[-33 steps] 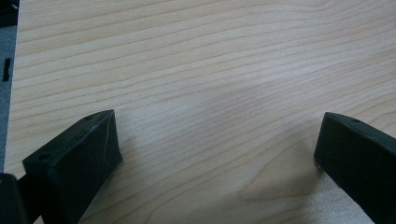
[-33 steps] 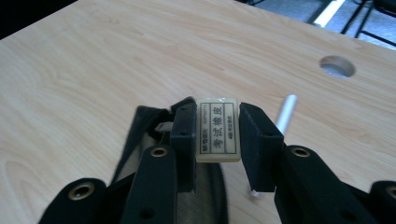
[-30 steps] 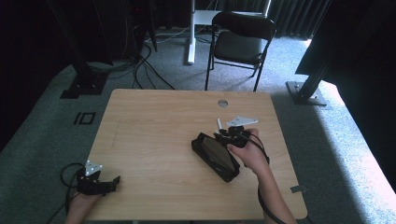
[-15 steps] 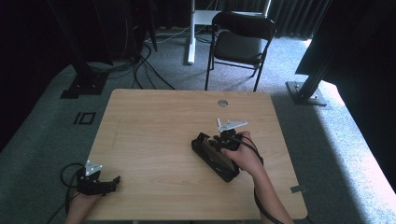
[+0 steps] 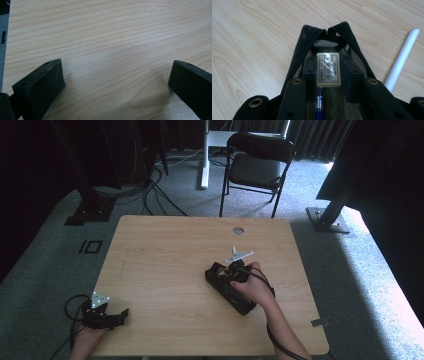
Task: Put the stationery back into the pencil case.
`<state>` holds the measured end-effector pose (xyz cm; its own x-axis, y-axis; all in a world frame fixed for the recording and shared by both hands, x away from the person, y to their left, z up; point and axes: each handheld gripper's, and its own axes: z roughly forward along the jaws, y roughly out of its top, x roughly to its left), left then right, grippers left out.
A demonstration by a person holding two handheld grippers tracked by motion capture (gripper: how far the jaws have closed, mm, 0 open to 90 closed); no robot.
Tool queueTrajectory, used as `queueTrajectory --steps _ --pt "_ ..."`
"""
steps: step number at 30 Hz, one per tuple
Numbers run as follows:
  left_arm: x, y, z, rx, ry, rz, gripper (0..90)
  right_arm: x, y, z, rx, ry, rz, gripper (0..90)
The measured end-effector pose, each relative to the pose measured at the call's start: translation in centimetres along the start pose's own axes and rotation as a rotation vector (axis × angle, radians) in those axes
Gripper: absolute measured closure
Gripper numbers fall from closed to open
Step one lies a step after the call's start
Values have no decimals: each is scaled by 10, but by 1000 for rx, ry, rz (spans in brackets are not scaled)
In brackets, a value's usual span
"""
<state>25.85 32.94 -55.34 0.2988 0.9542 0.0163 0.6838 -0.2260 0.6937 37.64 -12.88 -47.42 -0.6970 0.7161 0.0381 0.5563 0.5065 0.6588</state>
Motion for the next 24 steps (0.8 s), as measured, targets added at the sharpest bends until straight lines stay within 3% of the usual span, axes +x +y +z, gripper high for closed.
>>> queueTrajectory --steps 11,24 --pt "0 0 0 0 0 -1 5 3 3 21 85 -10 -29 685" --pt "0 0 0 0 0 0 5 2 0 26 124 -4 -3 676"
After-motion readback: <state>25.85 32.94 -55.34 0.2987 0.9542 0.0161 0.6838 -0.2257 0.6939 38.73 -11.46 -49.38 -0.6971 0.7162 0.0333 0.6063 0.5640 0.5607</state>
